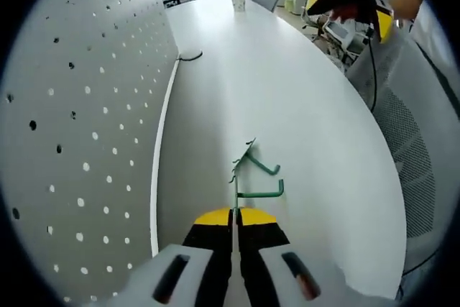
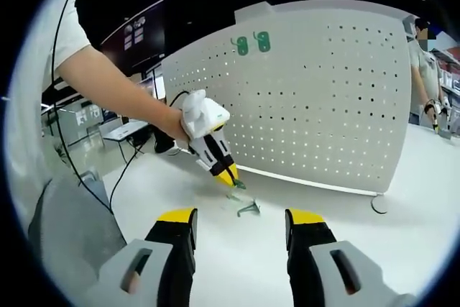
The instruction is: Insert the hook assembly into the mounting plate slot until the hook locks in place.
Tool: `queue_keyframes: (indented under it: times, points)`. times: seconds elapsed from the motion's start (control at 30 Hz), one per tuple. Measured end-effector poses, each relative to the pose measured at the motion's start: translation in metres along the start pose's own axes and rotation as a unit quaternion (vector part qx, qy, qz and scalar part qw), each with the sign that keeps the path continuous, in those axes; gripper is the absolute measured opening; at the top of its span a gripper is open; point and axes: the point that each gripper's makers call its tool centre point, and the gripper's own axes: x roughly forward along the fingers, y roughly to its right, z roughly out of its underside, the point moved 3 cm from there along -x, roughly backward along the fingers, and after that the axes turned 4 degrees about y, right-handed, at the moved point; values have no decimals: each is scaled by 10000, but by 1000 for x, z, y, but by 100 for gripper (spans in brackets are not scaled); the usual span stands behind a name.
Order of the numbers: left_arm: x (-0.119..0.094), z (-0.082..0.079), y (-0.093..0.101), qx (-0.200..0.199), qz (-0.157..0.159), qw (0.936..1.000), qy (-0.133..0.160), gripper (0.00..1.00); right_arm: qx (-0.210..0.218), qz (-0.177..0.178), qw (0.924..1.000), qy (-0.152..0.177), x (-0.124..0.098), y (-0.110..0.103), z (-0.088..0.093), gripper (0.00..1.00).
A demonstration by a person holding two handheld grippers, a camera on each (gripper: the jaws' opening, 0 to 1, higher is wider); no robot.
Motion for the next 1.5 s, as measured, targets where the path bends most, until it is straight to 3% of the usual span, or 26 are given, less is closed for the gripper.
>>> queue_keyframes:
  times: [0.5,0.87,1.07,1.27,1.5]
  points:
    - [-13,-26,1,-143,-331,9969,696,1,90,50,9999,112,-1,3,-3,48]
    - [-31,-38,0,-316,-714,9899,1181,1,36,29,9999,150,-1,1,-6,48]
    - [-44,-44,1,-468,-927,9830,1511,1,2,14,9998,182,-1,0,-7,48]
    - [-57,-50,3,-738,-1165,9716,1924,1,-23,-3,9998,209,-1,-1,-9,48]
    - [-68,-53,8,-807,-1400,9621,2198,1,-41,-5,9997,239,-1,-2,-10,48]
